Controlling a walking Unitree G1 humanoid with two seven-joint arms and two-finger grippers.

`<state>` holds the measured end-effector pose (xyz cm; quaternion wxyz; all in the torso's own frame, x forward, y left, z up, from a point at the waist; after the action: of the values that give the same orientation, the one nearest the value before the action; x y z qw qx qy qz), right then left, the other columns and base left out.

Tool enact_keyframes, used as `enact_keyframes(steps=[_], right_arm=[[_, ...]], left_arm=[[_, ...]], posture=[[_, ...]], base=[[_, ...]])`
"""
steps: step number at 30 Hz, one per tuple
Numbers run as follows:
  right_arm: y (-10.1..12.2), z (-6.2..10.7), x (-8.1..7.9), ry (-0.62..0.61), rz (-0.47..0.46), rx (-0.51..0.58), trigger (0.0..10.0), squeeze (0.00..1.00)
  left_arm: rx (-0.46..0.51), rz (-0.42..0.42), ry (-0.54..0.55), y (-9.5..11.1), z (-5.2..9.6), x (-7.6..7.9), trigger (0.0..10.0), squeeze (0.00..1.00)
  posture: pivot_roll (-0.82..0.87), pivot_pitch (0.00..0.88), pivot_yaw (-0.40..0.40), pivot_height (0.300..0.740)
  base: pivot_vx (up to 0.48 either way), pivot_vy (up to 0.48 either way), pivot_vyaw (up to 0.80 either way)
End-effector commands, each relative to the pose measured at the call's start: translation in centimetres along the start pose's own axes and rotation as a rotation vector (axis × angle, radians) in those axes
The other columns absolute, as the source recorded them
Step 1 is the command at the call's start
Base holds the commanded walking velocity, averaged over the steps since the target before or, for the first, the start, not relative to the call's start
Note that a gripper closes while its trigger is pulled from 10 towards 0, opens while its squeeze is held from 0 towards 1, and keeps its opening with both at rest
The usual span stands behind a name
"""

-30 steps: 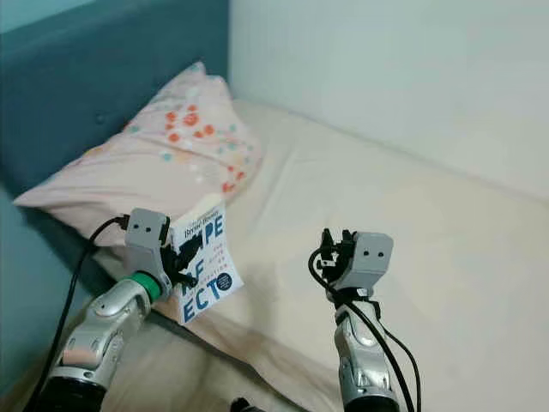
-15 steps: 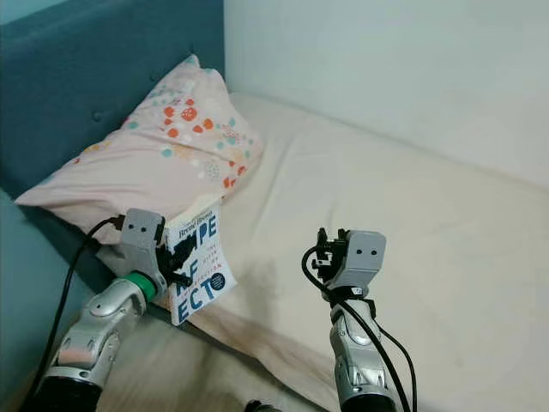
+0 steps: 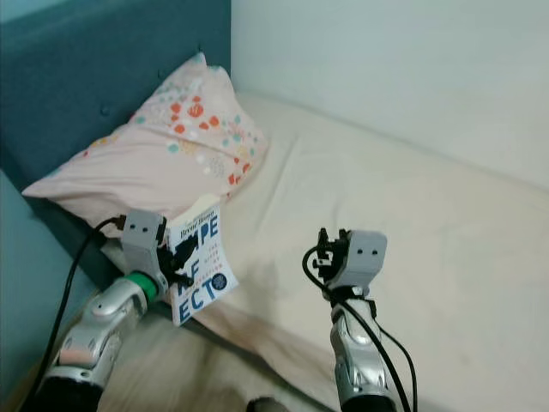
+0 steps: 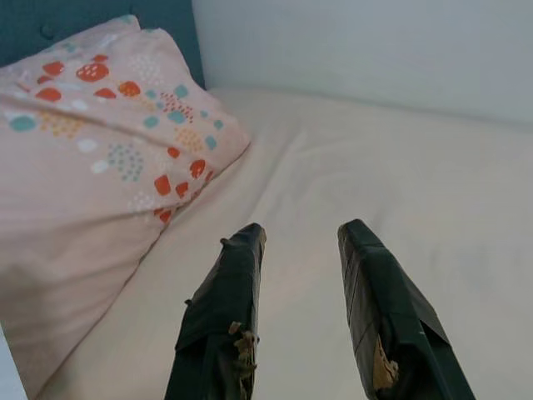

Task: Clean up the room

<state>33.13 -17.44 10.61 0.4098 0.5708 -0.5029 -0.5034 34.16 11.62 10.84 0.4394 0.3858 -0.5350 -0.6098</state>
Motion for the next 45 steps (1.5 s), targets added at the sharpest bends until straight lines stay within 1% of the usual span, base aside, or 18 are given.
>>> enact_keyframes(steps=[1,11,12,14,15,17,18,20,21,24,28,30,31,32,33,38,42,45], right_arm=[[-0.4,0.4,0.5,-0.017,0.001,-0.015,10.0,0.0],[-0.4,0.3,0.5,-0.018,0.0,-0.013,10.0,0.0],[-0.3,0.3,0.6,-0.02,0.002,-0.01,10.0,0.0],[0.0,0.3,0.7,-0.023,0.006,0.005,10.0,0.0],[0.0,0.3,0.7,-0.023,0.006,0.005,10.0,0.0],[0.5,0.1,1.0,-0.029,0.017,0.027,10.0,0.0],[0.5,0.1,1.0,-0.029,0.017,0.027,10.0,0.0],[0.9,0.0,1.4,-0.039,0.034,0.044,10.0,0.0],[0.9,0.0,1.4,-0.039,0.034,0.044,10.0,0.0],[1.8,0.0,2.1,-0.055,0.056,0.073,10.0,0.0],[2.5,0.2,2.4,-0.057,0.075,0.094,10.0,0.0],[3.9,0.4,2.8,-0.063,0.109,0.133,10.0,0.0],[3.9,0.4,2.8,-0.063,0.109,0.133,10.0,0.0],[4.7,0.5,3.0,-0.068,0.117,0.152,10.0,0.0],[4.7,0.5,3.0,-0.068,0.117,0.152,10.0,0.0],[8.8,0.3,4.1,-0.068,0.209,0.244,10.0,0.0],[10.5,0.5,4.5,-0.08,0.249,0.283,10.0,0.0],[12.2,0.9,5.6,-0.12,0.291,0.317,10.0,0.0]], left_arm=[[0.004,0.0,-0.007,0.0,0.1,0.2,10.0,0.0],[0.003,0.006,-0.007,0.1,0.0,0.2,10.0,0.0],[0.006,0.05,-0.002,0.3,-0.1,0.1,10.0,0.0],[0.026,0.212,0.02,1.3,-0.8,-0.1,10.0,0.0],[0.026,0.212,0.02,1.3,-0.8,-0.1,10.0,0.0],[0.092,0.395,-0.018,4.0,-2.5,0.4,10.0,0.0],[0.092,0.395,-0.018,4.0,-2.5,0.4,10.0,0.0],[0.148,0.494,-0.097,6.5,-3.7,1.3,10.0,0.0],[0.148,0.494,-0.097,6.5,-3.7,1.3,10.0,0.0],[0.193,0.608,-0.188,9.7,-5.6,2.3,10.0,0.0],[0.192,0.67,-0.186,11.0,-6.9,2.6,10.0,0.0],[0.141,0.795,-0.15,11.1,-8.4,3.7,10.0,0.0],[0.141,0.795,-0.15,11.1,-8.4,3.7,10.0,0.0],[0.117,0.859,-0.145,11.1,-8.8,4.4,10.0,0.0],[0.117,0.859,-0.145,11.1,-8.8,4.4,10.0,0.0],[0.054,1.063,-0.128,10.3,-9.8,8.1,10.0,0.0],[0.02,1.094,-0.139,9.9,-10.0,9.4,10.0,0.0],[-0.045,1.087,-0.135,8.6,-9.9,11.6,10.0,0.0]], posture=[[-0.01,0.084,0.003,0.631],[-0.01,0.084,0.003,0.596],[-0.01,0.084,0.003,0.591],[-0.01,0.086,0.0,0.581],[-0.01,0.086,0.0,0.581],[-0.01,0.085,0.0,0.581],[-0.01,0.085,0.0,0.581],[-0.02,0.087,0.004,0.581],[-0.02,0.087,0.004,0.581],[-0.04,0.099,0.012,0.581],[-0.07,0.135,0.023,0.581],[-0.1,0.175,0.026,0.581],[-0.1,0.175,0.026,0.581],[-0.13,0.204,0.023,0.581],[-0.13,0.204,0.023,0.581],[-0.22,0.264,0.015,0.581],[-0.26,0.289,0.021,0.581],[-0.27,0.301,0.029,0.581]], base=[[0.0,0.0,0.0],[0.0,0.0,0.0],[0.0,0.0,0.0],[0.0,0.0,0.0],[0.0,0.0,0.0],[0.0,0.0,0.0],[0.0,0.0,0.0],[0.0,0.0,0.0],[0.0,0.0,0.0],[0.0,0.0,0.0],[0.0,0.0,0.0],[0.0,0.0,0.0],[0.0,0.0,0.0],[0.0,0.0,0.0],[0.0,0.0,0.0],[0.0,0.0,0.0],[0.0,0.0,0.0],[0.0,0.0,0.0]])
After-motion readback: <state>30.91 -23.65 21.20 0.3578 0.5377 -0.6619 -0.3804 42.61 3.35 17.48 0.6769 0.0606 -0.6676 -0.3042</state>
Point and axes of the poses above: a point about 5 cm out from each wrist's last joint towards the gripper, its own z axis pointing back from the gripper into the wrist, its own y axis along the axis of the wrist's last joint, x = y × z, the point moved 3 cm from there along -z, pointing out of the wrist towards the gripper, and after that the axes turned 4 degrees about -z, right-handed, at the moved point
